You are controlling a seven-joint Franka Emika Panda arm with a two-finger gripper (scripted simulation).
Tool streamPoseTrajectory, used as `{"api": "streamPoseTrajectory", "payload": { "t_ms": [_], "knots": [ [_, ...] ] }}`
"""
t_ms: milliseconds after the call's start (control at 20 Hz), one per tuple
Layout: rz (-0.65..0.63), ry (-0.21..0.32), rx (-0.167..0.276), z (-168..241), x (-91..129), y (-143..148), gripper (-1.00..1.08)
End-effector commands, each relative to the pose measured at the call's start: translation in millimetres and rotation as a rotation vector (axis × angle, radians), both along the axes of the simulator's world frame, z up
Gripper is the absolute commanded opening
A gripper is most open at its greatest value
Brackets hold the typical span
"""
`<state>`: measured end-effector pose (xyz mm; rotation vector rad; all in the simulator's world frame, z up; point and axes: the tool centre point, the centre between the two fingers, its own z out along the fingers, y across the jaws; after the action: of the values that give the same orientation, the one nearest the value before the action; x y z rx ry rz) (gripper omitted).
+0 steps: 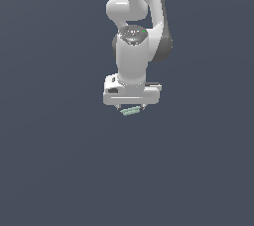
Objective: Pick up the object and move it to a goal position.
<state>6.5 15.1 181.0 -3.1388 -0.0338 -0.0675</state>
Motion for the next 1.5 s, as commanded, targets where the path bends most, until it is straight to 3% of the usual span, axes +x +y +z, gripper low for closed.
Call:
{"api": "streamPoseTrajectory", "payload": {
  "t_ms": [0, 400, 800, 1150, 1450],
  "knots": [
    [0.0, 0.0, 0.0, 0.0, 0.0, 0.0, 0.68],
    [-0.025, -0.005, -0.015, 2.1, 2.0, -19.3, 0.68],
    [-0.095, 0.039, 0.019, -11.5, -4.1, -23.7, 0.68],
    [-0.256, 0.141, 0.098, -41.4, -18.9, -32.4, 0.68],
    [-0.468, 0.281, 0.207, -77.1, -38.8, -38.3, 0.68]
  ]
}}
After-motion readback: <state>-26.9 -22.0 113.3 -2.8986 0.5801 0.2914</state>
